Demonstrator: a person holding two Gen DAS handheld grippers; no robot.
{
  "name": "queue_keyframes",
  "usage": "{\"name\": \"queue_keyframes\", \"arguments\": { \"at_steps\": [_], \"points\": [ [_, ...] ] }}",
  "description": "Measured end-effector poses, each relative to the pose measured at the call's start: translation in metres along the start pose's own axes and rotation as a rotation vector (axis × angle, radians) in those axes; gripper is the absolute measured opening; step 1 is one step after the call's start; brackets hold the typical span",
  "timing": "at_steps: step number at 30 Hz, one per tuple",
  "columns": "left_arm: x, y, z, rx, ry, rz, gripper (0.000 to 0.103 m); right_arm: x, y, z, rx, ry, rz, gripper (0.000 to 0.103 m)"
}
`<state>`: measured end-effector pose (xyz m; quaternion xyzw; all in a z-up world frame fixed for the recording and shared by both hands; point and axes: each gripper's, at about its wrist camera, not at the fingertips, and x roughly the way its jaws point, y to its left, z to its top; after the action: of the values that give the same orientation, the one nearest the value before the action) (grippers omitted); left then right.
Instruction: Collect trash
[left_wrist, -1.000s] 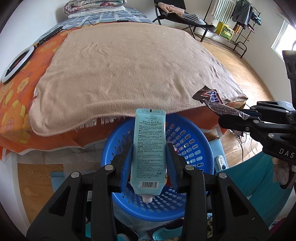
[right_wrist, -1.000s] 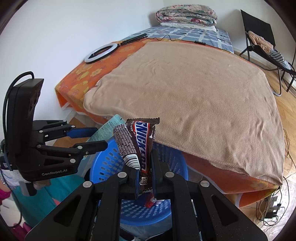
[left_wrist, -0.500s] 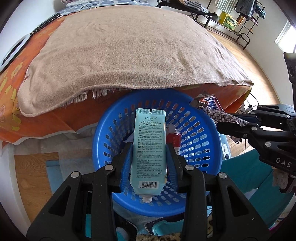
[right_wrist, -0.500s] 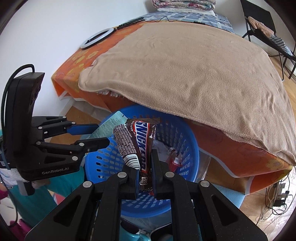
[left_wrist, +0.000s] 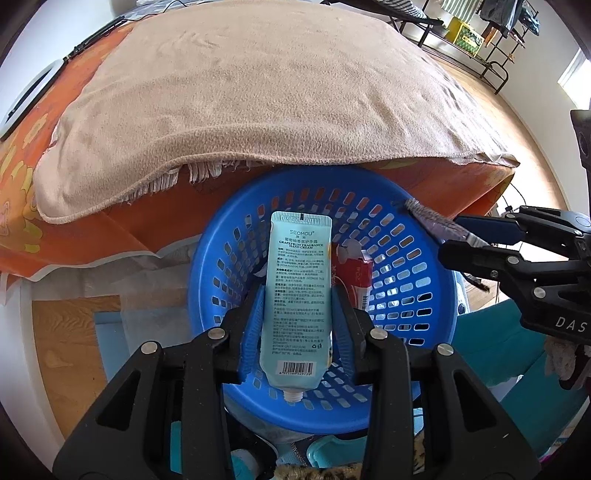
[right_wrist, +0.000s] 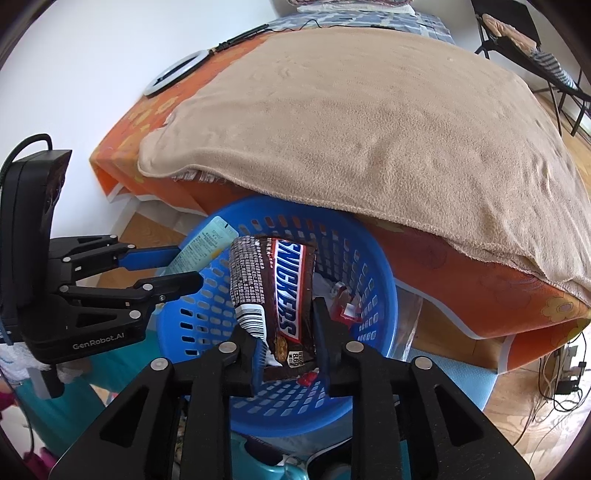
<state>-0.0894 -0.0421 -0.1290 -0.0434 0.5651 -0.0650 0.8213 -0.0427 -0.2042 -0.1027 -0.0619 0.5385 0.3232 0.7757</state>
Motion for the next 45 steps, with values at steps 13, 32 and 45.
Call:
{"name": "queue_keyframes", "arguments": {
  "at_steps": [13,32,45],
  "points": [
    [-0.002,0.005,0.003,-0.021,-0.007,0.005,0.057,0.001,-0.006,0.001,0.027,0.002,-0.022,0.046],
    [-0.041,0.001,0.031,-0.019,-0.126,0.026,0.068,-0.030,-0.016,0.024,0.038,-0.098,-0.075,0.059],
    [-0.103,-0.004,0.077,0.015,-0.298,0.040,0.080,-0.078,-0.026,0.059,0.023,-0.240,-0.118,0.068]
  ]
}}
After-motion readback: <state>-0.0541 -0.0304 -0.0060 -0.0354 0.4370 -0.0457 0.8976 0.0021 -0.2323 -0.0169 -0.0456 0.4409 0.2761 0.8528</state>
